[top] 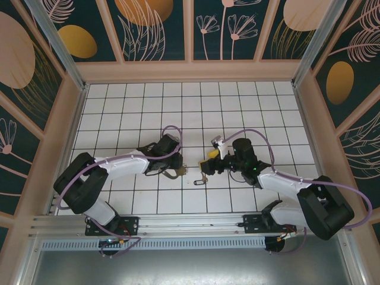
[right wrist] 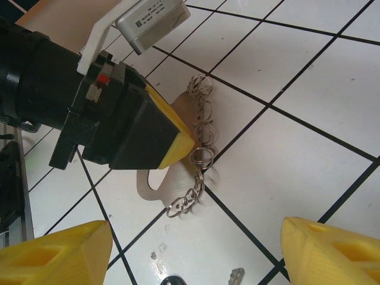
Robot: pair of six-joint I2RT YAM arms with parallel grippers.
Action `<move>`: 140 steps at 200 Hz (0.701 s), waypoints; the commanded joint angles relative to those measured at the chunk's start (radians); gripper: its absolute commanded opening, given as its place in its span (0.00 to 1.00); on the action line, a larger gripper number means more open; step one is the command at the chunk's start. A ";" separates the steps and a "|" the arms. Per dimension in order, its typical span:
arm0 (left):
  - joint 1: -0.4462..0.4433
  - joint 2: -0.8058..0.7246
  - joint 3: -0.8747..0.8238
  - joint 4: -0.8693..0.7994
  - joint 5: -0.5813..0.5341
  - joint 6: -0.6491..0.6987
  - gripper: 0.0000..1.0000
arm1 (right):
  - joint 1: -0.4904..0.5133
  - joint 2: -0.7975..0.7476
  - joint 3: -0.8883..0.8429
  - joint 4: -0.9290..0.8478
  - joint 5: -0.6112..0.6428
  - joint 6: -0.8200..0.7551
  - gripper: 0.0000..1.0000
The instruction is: Put the keys on the keyring
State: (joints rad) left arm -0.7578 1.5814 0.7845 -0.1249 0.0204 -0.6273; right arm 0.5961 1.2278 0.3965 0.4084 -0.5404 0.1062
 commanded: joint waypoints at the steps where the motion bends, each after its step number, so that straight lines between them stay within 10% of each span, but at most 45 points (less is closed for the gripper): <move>1: -0.002 0.027 0.030 -0.018 0.010 0.026 0.23 | -0.010 0.001 -0.002 0.018 0.013 -0.007 0.75; 140: -0.009 0.083 0.058 -0.022 0.024 0.044 0.17 | -0.043 -0.060 -0.013 -0.030 0.022 -0.030 0.76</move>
State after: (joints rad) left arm -0.7597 1.6485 0.8276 -0.1322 0.0288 -0.6018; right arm 0.5671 1.2068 0.3965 0.3988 -0.5259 0.1024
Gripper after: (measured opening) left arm 0.167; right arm 0.761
